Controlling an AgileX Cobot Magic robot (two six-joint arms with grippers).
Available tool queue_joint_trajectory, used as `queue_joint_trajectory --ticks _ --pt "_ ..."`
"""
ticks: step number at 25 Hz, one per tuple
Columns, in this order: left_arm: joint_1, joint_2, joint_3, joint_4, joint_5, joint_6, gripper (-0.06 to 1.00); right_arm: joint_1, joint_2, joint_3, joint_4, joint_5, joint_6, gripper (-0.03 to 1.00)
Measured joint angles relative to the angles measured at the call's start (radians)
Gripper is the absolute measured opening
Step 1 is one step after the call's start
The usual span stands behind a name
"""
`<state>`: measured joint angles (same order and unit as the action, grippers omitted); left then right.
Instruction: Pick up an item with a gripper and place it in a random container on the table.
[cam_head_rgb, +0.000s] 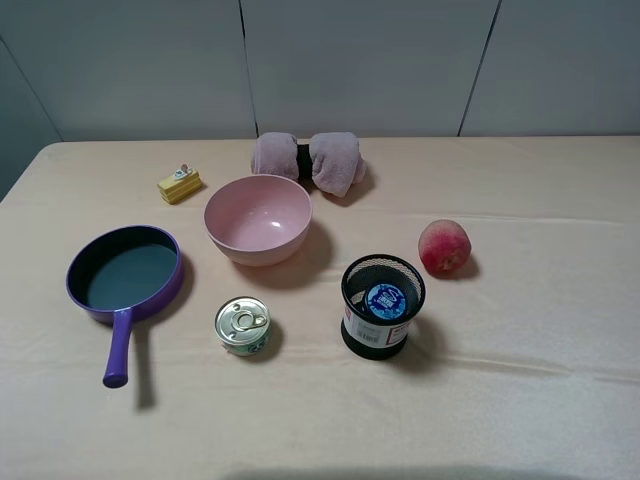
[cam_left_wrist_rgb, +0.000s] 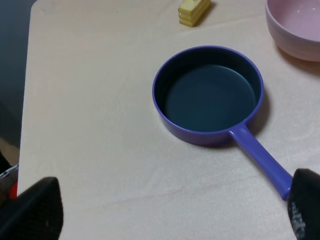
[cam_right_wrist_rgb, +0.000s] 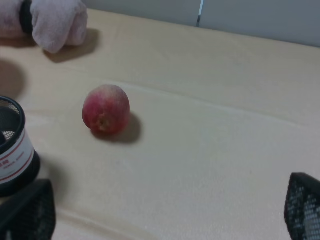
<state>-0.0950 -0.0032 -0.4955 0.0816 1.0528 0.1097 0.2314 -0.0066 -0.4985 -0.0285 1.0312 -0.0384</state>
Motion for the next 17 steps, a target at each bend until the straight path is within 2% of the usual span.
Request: queue_joint_trajectory --ticks 17 --pt "0.0 0.0 0.0 0.0 0.0 0.0 0.9 0.0 0.0 0.0 0.003 0.0 0.001 0.69"
